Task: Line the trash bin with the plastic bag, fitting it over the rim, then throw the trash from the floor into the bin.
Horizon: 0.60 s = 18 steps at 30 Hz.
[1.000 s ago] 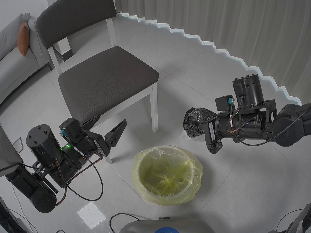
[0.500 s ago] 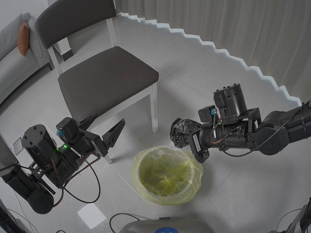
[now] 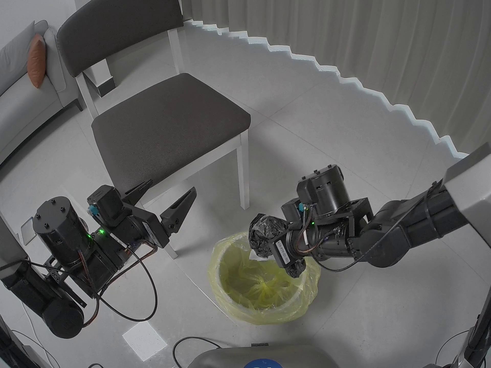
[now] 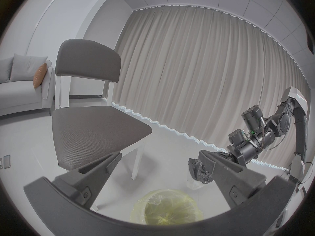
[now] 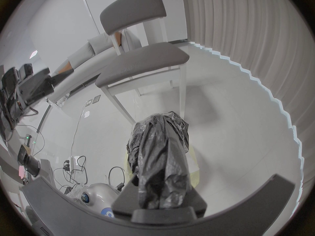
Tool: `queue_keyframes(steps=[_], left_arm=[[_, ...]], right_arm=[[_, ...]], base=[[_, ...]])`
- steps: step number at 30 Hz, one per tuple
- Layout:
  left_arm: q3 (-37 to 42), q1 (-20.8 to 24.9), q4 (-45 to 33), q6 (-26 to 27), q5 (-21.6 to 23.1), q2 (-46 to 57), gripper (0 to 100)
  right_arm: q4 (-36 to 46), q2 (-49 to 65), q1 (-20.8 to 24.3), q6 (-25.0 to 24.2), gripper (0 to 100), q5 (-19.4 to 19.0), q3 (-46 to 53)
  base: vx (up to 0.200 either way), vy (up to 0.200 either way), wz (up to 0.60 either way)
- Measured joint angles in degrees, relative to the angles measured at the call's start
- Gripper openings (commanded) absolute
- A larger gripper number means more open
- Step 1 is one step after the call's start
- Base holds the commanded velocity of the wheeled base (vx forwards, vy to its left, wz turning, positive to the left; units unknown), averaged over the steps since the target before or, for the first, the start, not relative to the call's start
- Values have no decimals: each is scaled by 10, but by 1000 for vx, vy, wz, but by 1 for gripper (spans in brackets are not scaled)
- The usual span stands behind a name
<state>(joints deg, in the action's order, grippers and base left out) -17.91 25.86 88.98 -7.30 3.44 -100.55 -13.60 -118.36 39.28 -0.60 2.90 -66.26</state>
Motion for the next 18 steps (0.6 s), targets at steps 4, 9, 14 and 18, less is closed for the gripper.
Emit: queue_keyframes(steps=[4, 9, 14, 18], left_arm=[[0, 0, 0, 0, 0, 2, 100], [0, 1, 0, 0, 0, 4, 100], [0, 1, 0, 0, 0, 4, 100], [0, 1, 0, 0, 1, 4, 100]], right_arm=[[-2, -28, 8, 3, 0, 0, -2], [-3, -53, 11, 9, 0, 0, -4], [-4, -79, 12, 11, 0, 0, -12], [-4, -99, 16, 11, 0, 0, -19]], base=[[0, 0, 0], [0, 0, 0], [0, 0, 0], [0, 0, 0]])
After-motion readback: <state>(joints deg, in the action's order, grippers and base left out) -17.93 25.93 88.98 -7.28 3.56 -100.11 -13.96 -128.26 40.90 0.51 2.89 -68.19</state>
